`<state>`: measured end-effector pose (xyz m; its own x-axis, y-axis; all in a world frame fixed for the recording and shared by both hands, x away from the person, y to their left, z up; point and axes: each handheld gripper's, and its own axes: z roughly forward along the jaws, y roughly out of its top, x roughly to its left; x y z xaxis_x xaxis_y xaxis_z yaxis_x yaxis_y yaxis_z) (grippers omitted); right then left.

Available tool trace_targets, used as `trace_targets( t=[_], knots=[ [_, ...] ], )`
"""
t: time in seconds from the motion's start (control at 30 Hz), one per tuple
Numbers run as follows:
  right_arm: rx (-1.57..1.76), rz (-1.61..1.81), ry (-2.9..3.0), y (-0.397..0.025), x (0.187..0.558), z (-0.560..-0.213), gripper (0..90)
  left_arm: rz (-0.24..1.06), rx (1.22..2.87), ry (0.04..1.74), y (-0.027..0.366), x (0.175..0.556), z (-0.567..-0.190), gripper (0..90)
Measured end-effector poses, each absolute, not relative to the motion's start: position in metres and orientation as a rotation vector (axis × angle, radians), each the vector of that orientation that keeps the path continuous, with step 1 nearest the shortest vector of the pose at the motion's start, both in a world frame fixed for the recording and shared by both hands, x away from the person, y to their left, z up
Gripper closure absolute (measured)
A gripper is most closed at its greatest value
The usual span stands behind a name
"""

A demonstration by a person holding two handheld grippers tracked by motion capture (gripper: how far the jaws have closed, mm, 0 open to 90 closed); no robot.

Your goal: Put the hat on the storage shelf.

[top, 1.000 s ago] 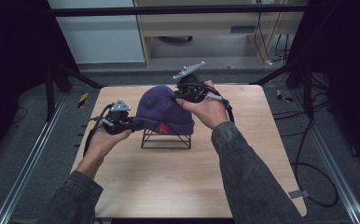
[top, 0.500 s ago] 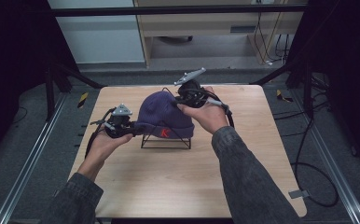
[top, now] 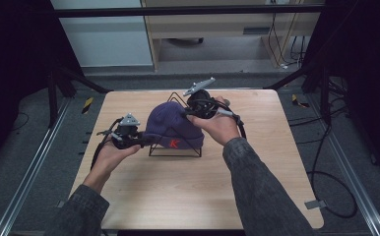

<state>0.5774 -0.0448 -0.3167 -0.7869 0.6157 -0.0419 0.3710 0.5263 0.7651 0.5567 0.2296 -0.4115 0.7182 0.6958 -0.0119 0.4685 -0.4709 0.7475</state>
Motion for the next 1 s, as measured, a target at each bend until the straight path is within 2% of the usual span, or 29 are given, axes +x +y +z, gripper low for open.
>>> trace_targets(
  t=[0.57, 1.0],
  knots=[
    [0.804, 1.101, 2.500, -0.038, 0.576, -0.327, 77.3, 0.345, 2.176, 0.897, 0.235, 0.556, -0.425, 62.6],
    [0.805, 1.088, 2.527, -0.040, 0.574, -0.333, 72.7, 0.335, 2.185, 0.910, 0.238, 0.554, -0.430, 58.4]
  ],
)
